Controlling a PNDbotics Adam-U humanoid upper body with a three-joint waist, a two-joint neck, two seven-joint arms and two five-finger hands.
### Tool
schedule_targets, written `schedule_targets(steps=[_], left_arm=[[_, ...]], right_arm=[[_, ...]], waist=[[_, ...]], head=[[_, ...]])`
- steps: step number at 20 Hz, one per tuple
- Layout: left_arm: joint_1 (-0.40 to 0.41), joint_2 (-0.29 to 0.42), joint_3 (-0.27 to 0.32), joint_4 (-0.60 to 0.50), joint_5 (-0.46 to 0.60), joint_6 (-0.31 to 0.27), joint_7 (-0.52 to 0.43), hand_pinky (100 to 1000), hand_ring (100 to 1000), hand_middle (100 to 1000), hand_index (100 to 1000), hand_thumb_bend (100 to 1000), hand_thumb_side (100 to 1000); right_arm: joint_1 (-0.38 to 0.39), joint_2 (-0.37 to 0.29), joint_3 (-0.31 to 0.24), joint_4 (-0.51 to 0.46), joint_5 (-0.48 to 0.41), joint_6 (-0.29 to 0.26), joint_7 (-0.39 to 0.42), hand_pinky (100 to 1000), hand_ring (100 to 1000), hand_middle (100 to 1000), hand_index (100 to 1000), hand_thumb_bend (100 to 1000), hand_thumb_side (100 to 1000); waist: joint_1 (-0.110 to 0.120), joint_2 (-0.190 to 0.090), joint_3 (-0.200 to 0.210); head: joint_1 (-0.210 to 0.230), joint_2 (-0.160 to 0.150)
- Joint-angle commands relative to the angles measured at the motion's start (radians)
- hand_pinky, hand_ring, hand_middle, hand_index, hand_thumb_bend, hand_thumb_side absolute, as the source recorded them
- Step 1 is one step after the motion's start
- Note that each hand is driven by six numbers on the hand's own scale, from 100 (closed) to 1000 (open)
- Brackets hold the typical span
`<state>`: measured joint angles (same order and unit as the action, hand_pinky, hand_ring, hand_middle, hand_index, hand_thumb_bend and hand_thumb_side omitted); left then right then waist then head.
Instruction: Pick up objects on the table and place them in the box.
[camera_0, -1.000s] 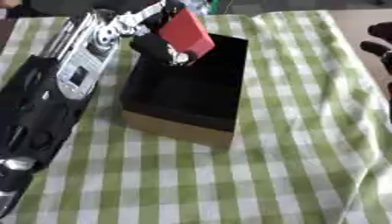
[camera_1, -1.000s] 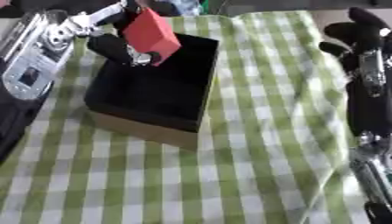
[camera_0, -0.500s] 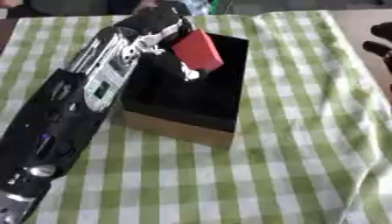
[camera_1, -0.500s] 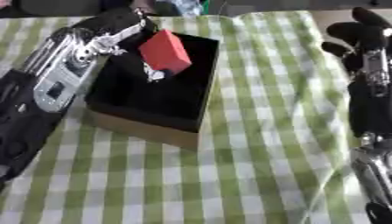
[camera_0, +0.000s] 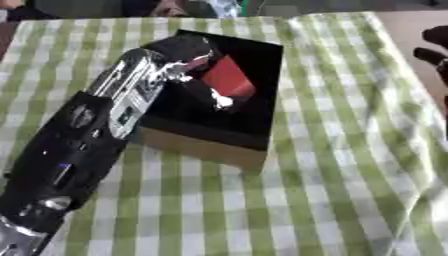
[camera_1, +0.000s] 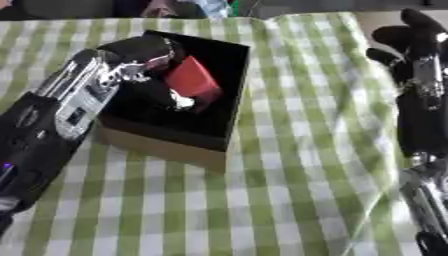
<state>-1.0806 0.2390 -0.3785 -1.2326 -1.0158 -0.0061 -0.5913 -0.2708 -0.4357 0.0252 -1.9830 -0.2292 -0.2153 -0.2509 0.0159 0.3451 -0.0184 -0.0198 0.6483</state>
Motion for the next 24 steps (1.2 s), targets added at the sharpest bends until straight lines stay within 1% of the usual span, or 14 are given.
schedule_targets(steps=[1,4,6,7,8,10,13,14,15,17,18,19,20,24], left_arm=[[-0.013,0.025,0.003,-0.039,-0.026,0.003,-0.004,746,787,758,918,806,739],[-0.008,0.034,0.015,-0.071,-0.036,0.031,0.041,744,786,762,922,821,760],[-0.004,0.038,0.030,-0.093,-0.040,0.054,0.088,748,788,772,941,879,793],[-0.003,0.040,0.038,-0.102,-0.039,0.065,0.113,749,786,770,942,934,829],[-0.001,0.043,0.046,-0.115,-0.034,0.074,0.139,748,781,763,936,940,842],[0.003,0.054,0.073,-0.161,-0.004,0.096,0.211,741,754,729,907,853,839],[0.016,0.081,0.124,-0.262,0.075,0.160,0.360,725,677,648,852,610,789],[0.025,0.095,0.143,-0.305,0.123,0.190,0.425,722,661,631,839,572,796],[0.034,0.108,0.157,-0.345,0.178,0.217,0.486,718,629,605,813,455,817],[0.062,0.138,0.185,-0.430,0.322,0.261,0.602,713,590,571,784,318,810],[0.083,0.154,0.198,-0.474,0.399,0.272,0.651,710,583,569,781,293,806],[0.102,0.169,0.207,-0.511,0.466,0.278,0.687,707,571,563,768,238,791],[0.133,0.182,0.224,-0.555,0.527,0.276,0.722,707,563,556,762,217,783],[0.261,0.212,0.301,-0.729,0.721,0.261,0.842,717,553,545,752,228,753]], right_arm=[[-0.002,-0.013,-0.009,-0.017,-0.001,0.001,-0.001,774,812,682,857,100,686],[0.000,-0.013,-0.010,-0.017,-0.001,0.000,-0.002,774,812,683,857,100,686],[0.002,-0.014,-0.011,-0.017,-0.001,-0.001,-0.003,773,811,683,856,100,686],[0.002,-0.014,-0.011,-0.017,-0.001,-0.001,-0.003,773,811,683,856,100,686],[0.002,-0.014,-0.012,-0.017,-0.002,-0.002,-0.003,773,811,683,856,100,685],[0.004,-0.015,-0.013,-0.017,-0.002,-0.002,-0.004,773,811,683,856,100,686],[0.007,-0.016,-0.016,-0.017,-0.002,-0.003,-0.007,773,811,683,856,100,687],[0.008,-0.017,-0.018,-0.017,-0.001,-0.004,-0.009,773,810,683,856,100,687],[0.010,-0.019,-0.019,-0.017,-0.001,-0.005,-0.010,773,810,683,856,100,687],[0.012,-0.021,-0.022,-0.017,0.001,-0.007,-0.014,772,810,684,856,100,687],[0.013,-0.023,-0.024,-0.017,0.002,-0.008,-0.016,772,810,684,856,100,687],[0.014,-0.024,-0.025,-0.017,0.003,-0.009,-0.018,772,810,684,856,100,688],[0.014,-0.027,-0.027,-0.017,0.003,-0.011,-0.021,771,809,684,856,100,688],[0.012,-0.034,-0.034,-0.017,0.004,-0.022,-0.029,770,808,685,855,100,691]], waist=[[-0.010,-0.023,0.002],[-0.012,-0.025,0.004],[-0.014,-0.027,0.005],[-0.014,-0.028,0.005],[-0.015,-0.029,0.006],[-0.015,-0.031,0.009],[-0.015,-0.034,0.014],[-0.014,-0.034,0.016],[-0.014,-0.035,0.018],[-0.013,-0.035,0.023],[-0.012,-0.035,0.026],[-0.012,-0.035,0.028],[-0.011,-0.035,0.032],[-0.014,-0.033,0.044]], head=[[-0.001,-0.005],[-0.001,-0.006],[-0.001,-0.007],[-0.002,-0.008],[-0.002,-0.009],[-0.005,-0.011],[-0.011,-0.011],[-0.014,-0.011],[-0.017,-0.011],[-0.023,-0.008],[-0.025,-0.007],[-0.027,-0.006],[-0.031,-0.006],[-0.039,-0.002]])
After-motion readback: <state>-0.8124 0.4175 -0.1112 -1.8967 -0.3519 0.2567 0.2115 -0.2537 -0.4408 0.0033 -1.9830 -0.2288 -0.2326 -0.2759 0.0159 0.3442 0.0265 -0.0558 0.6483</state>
